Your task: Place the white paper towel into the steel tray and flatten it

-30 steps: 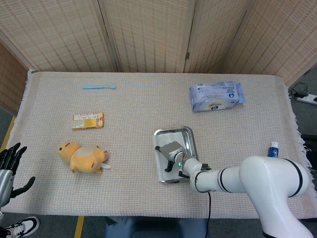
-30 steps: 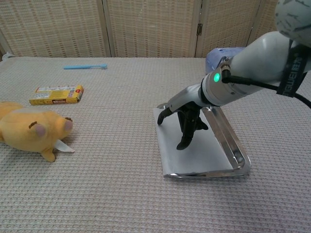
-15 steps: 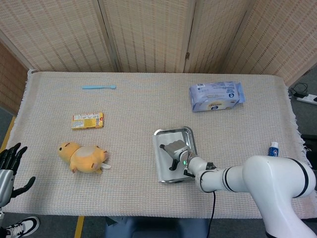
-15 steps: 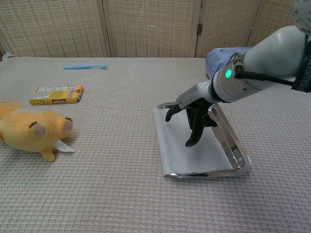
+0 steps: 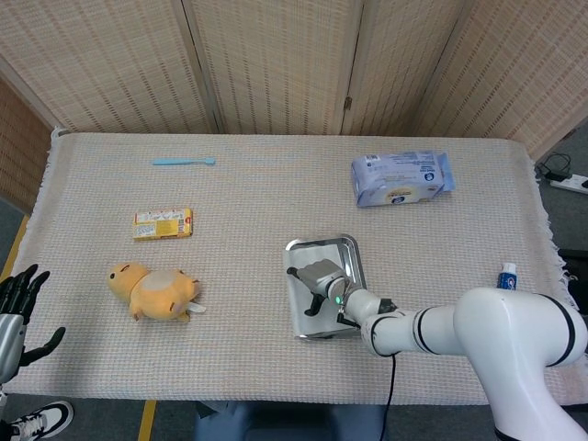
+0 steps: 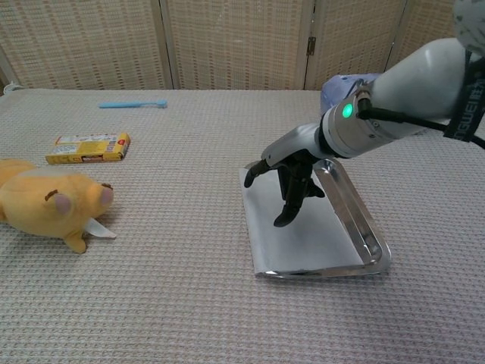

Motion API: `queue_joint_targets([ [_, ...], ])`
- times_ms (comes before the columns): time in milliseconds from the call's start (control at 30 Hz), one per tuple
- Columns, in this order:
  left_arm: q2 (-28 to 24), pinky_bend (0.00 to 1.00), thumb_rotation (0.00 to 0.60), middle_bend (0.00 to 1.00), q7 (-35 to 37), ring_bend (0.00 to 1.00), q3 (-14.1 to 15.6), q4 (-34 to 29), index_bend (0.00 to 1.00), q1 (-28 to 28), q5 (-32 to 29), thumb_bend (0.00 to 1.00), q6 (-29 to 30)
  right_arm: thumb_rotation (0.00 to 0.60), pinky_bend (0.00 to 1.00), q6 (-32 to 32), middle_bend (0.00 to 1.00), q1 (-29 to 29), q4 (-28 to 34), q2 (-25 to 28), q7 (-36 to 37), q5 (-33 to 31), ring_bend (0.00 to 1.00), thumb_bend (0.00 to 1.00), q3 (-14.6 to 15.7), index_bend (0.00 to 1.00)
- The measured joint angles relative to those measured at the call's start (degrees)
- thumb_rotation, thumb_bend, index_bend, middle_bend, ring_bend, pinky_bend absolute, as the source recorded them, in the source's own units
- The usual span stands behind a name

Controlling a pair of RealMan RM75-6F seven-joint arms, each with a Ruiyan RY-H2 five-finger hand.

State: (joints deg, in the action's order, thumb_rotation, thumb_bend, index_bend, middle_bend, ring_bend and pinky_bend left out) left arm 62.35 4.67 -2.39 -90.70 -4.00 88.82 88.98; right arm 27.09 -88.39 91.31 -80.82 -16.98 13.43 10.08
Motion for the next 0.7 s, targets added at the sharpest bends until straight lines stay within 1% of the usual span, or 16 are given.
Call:
queue_joint_targets([
  [167, -0.03, 0.09, 0.6, 0.02, 0.03, 0.0, 0.09, -0.09, 0.03, 0.04, 0.2, 0.35, 0.13, 0.505, 0.64, -0.27, 0.89, 0.33, -2.23, -2.3, 1.03, 1.05, 0.75, 0.35, -0.28, 0.06],
  [367, -0.2, 0.09, 0.6, 0.02, 0.5, 0.0, 0.04, 0.06, 0.03, 0.09, 0.01, 0.35, 0.07, 0.505, 0.64, -0.88, 0.89, 0.11, -4.69, -4.31, 2.16, 1.63, 0.76, 0.35, 0.32, 0.06],
  [700, -0.07, 0.09, 0.6, 0.02, -0.19, 0.0, 0.13, -0.01, 0.03, 0.06, 0.03, 0.35, -0.09, 0.506, 0.64, -0.53, 0.9, -0.44, -3.95, -2.81, 3.21, 1.25, 0.75, 0.35, 2.62, 0.06],
])
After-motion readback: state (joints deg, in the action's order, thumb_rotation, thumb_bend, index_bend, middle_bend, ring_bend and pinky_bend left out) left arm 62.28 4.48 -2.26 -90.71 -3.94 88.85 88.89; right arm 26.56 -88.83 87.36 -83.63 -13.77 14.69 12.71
